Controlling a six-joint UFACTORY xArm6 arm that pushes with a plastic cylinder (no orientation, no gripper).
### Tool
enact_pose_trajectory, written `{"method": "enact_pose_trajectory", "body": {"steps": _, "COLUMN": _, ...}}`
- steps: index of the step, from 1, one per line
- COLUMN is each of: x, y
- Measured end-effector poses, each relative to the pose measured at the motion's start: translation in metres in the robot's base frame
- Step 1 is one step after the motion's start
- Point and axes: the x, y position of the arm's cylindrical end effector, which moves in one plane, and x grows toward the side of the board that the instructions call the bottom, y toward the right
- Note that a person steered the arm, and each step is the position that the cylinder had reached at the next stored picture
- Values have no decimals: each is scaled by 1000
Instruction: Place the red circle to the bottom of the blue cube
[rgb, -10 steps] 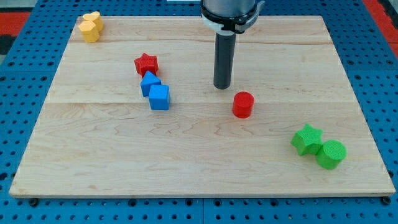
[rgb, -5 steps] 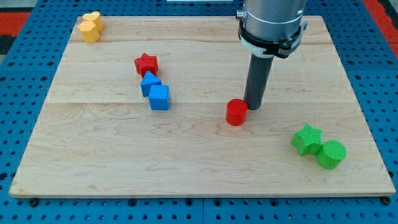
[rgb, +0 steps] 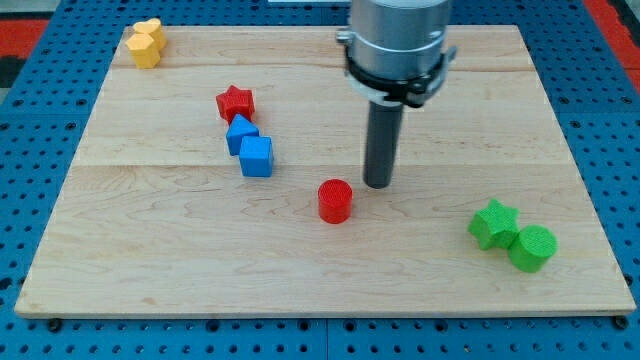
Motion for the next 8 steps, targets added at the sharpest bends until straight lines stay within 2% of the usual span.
{"method": "enact_pose_trajectory", "body": {"steps": 2, "x": 45, "y": -17}}
{"method": "enact_pose_trajectory", "body": {"steps": 4, "x": 45, "y": -165}}
{"method": "enact_pose_trajectory", "body": {"steps": 5, "x": 54, "y": -153}}
{"method": "enact_pose_trajectory", "body": {"steps": 6, "x": 55, "y": -96}}
{"method": "enact_pose_trajectory", "body": {"steps": 7, "x": 43, "y": -84}}
{"method": "enact_pose_trajectory", "body": {"steps": 8, "x": 36, "y": -141}}
